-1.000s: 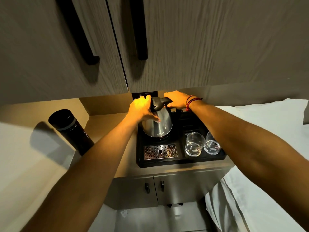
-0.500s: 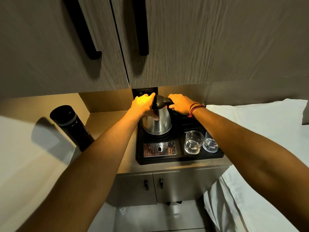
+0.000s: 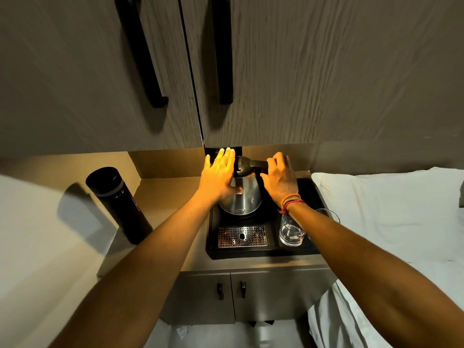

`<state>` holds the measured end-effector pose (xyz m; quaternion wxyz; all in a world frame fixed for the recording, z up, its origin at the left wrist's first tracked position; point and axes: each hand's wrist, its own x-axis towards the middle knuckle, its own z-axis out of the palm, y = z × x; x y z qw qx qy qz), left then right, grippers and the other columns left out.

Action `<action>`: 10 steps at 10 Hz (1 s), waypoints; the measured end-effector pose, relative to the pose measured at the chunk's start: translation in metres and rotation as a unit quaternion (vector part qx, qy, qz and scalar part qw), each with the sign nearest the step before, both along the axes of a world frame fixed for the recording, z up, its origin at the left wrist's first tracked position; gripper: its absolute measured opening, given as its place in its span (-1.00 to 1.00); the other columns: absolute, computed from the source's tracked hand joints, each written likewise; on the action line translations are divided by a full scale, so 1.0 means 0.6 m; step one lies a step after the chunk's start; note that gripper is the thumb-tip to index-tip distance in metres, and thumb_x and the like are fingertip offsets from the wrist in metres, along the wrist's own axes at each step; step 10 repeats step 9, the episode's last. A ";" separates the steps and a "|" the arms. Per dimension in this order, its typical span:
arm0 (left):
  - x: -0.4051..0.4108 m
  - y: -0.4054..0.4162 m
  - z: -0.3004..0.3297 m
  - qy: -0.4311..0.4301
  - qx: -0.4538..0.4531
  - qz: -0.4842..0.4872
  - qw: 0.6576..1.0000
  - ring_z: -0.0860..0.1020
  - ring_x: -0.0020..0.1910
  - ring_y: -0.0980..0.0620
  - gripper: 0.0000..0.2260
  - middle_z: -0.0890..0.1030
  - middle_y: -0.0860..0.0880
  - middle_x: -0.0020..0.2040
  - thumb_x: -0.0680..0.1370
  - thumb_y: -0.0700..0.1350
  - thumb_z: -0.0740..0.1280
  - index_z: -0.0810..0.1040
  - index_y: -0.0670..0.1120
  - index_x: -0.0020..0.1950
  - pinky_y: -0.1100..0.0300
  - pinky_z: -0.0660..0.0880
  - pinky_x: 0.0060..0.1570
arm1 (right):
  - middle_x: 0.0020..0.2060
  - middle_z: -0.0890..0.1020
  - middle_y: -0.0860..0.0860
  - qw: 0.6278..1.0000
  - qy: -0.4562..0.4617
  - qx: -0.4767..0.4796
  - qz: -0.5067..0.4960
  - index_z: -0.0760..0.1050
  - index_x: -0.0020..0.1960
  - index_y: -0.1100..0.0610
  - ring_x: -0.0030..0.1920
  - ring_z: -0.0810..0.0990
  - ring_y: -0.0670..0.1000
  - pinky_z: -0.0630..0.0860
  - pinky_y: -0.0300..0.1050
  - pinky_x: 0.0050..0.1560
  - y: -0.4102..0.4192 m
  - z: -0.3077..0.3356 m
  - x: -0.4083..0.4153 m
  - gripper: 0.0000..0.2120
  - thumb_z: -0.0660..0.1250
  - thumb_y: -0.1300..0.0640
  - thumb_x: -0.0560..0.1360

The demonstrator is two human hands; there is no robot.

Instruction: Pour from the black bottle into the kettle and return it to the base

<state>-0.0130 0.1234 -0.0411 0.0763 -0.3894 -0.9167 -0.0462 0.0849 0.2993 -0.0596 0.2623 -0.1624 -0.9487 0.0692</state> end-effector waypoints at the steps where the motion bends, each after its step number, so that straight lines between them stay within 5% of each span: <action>1: 0.007 -0.014 -0.015 0.018 0.001 -0.014 1.000 -0.12 0.62 -0.10 -0.01 -0.08 -0.13 0.65 0.48 0.33 0.33 -0.11 -0.14 0.64 -0.19 -0.10 0.53 | 0.14 0.51 0.16 1.000 -0.005 0.004 -0.012 0.47 0.19 0.22 0.16 0.50 0.16 0.60 0.01 0.06 -0.002 -0.009 0.008 -0.61 0.37 0.02 0.46; 2: 0.020 -0.024 -0.032 0.012 0.006 -0.013 1.000 -0.15 0.62 -0.08 -0.09 -0.11 -0.12 0.65 0.55 0.27 0.28 -0.15 -0.13 0.64 -0.12 -0.17 0.52 | 0.48 0.33 0.21 0.998 -0.061 0.008 -0.003 0.20 0.49 0.27 0.52 0.26 0.19 0.30 0.11 0.49 -0.012 -0.035 0.024 -0.41 0.21 0.04 0.55; 3: 0.027 -0.021 -0.034 0.016 0.015 -0.014 1.000 -0.13 0.62 -0.08 -0.12 -0.09 -0.13 0.65 0.56 0.24 0.27 -0.12 -0.14 0.64 -0.09 -0.17 0.53 | 0.57 0.10 0.21 0.996 -0.093 -0.003 0.004 -0.02 0.56 0.27 0.59 0.03 0.15 0.03 0.06 0.59 -0.019 -0.046 0.031 -0.33 0.13 0.04 0.56; 6: 0.044 -0.010 -0.027 0.009 0.025 -0.031 0.999 0.03 0.61 -0.13 -0.07 0.07 -0.19 0.63 0.46 0.14 0.45 0.02 -0.20 0.62 -0.09 0.08 0.55 | 0.57 0.08 0.24 0.992 -0.103 -0.048 0.047 -0.06 0.56 0.30 0.60 -0.02 0.16 -0.02 0.06 0.60 -0.035 -0.025 0.029 -0.20 0.12 0.08 0.39; 10: 0.052 -0.001 -0.013 -0.020 -0.032 -0.008 0.999 -0.09 0.62 -0.13 0.01 -0.08 -0.17 0.65 0.46 0.14 0.47 -0.12 -0.18 0.64 -0.09 -0.10 0.54 | 0.58 -0.05 0.27 0.982 -0.180 -0.022 0.053 -0.14 0.55 0.31 0.60 -0.12 0.19 -0.11 0.07 0.60 -0.038 0.000 0.038 -0.11 0.20 0.11 0.35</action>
